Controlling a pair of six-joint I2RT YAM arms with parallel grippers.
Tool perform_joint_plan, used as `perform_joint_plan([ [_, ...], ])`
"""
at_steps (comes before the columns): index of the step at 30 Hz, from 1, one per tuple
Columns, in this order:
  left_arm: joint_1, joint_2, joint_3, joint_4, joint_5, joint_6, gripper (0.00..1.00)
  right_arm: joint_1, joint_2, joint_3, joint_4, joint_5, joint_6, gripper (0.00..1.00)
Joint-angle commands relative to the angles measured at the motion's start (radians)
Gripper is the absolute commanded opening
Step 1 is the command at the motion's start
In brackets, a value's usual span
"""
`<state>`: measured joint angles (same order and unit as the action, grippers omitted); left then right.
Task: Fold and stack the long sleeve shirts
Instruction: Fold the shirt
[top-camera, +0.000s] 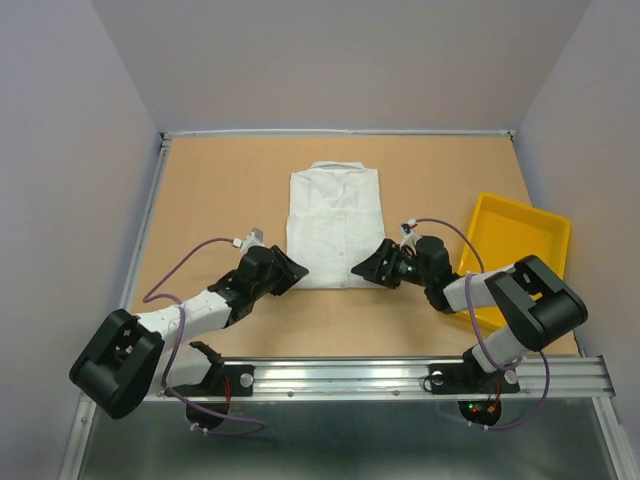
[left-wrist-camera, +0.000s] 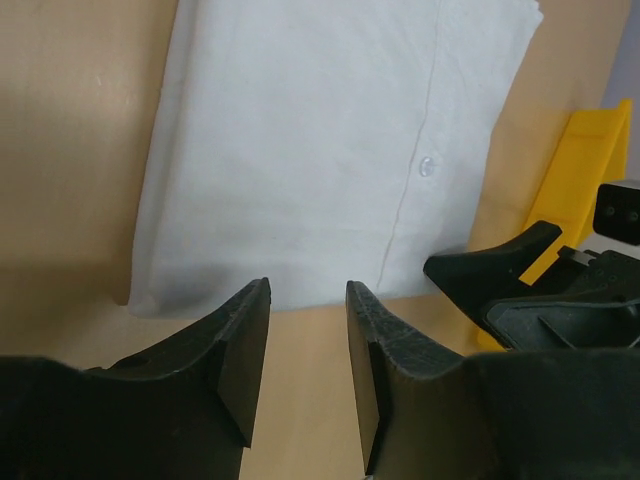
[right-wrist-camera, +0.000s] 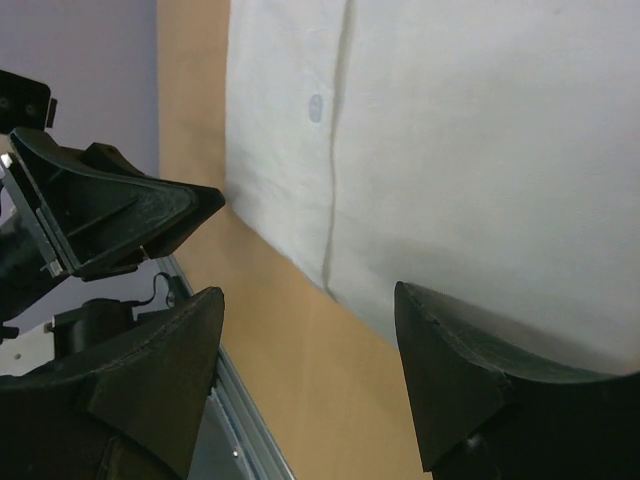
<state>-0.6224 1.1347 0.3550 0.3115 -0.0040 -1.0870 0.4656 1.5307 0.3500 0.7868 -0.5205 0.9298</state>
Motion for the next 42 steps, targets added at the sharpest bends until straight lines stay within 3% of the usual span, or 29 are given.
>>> perform_joint_plan([
  [1, -0.003, 0.062, -0.007, 0.07, -0.017, -0.014, 0.47, 0.004, 0.026, -0.032, 0.002, 0.076, -0.023, 0.74],
  [12, 0.039, 0.021, -0.077, -0.064, -0.14, -0.111, 0.43, -0.002, -0.033, -0.117, -0.037, 0.189, -0.051, 0.74],
  [17, 0.043, -0.104, -0.025, -0.216, -0.218, -0.073, 0.45, -0.001, -0.161, -0.017, -0.378, 0.324, -0.172, 0.74],
  [18, 0.043, -0.114, -0.013, -0.241, -0.241, -0.062, 0.47, -0.001, -0.203, 0.024, -0.482, 0.35, -0.193, 0.74],
  [24, 0.043, -0.116, 0.125, -0.31, -0.258, 0.184, 0.66, 0.001, -0.339, 0.093, -0.675, 0.431, -0.278, 0.73],
  [31, 0.043, 0.009, 0.38, -0.293, -0.287, 0.548, 0.71, 0.002, -0.379, 0.17, -0.784, 0.427, -0.289, 0.6],
  [34, 0.044, 0.158, 0.499, -0.27, -0.304, 0.645, 0.71, 0.011, -0.362, 0.193, -0.81, 0.412, -0.269, 0.52],
  [39, 0.075, 0.379, 0.696, -0.269, -0.309, 0.674, 0.67, 0.025, -0.316, 0.225, -0.811, 0.398, -0.243, 0.4],
  [42, 0.096, 0.532, 0.808, -0.273, -0.268, 0.693, 0.66, 0.039, -0.285, 0.242, -0.81, 0.392, -0.221, 0.39],
])
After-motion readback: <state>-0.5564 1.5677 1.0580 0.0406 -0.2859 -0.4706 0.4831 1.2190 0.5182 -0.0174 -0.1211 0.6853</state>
